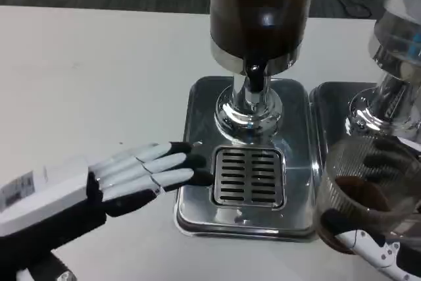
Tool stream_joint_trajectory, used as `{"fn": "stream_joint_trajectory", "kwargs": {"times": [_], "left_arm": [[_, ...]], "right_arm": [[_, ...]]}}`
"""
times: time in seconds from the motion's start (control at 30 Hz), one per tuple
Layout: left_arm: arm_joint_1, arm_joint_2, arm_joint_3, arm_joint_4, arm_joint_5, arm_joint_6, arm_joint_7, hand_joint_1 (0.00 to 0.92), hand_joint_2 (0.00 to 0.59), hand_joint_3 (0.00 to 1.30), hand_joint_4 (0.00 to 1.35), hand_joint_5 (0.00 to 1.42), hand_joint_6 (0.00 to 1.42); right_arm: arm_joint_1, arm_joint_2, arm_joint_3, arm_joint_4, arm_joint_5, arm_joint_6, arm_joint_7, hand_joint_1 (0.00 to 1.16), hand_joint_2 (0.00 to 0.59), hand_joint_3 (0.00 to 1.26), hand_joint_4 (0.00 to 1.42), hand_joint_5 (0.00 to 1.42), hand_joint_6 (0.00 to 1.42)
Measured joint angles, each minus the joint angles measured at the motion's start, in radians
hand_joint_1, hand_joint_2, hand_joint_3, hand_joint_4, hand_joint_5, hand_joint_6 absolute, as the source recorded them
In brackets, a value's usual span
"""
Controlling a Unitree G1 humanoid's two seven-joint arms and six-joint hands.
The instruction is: Grasp the cup under the faucet to collect the drink, then remove the cup.
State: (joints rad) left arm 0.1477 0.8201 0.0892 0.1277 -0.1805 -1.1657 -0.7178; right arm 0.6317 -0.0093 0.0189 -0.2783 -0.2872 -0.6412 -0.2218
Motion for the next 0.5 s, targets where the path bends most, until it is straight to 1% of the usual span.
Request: {"fn": "stream_joint_trajectory", "kwargs": {"times": [0.5], "left_arm": [[0.038, -0.002, 0.017, -0.029, 0.036, 0.013, 0.033, 0.000, 0.009, 0.11, 0.00, 0.00, 0.04]], "right_arm": [[-0.020, 0.001, -0.002, -0.002, 0.009, 0.000, 0.031, 0.92, 0.097, 0.84, 1.05, 1.24, 1.42]]}}
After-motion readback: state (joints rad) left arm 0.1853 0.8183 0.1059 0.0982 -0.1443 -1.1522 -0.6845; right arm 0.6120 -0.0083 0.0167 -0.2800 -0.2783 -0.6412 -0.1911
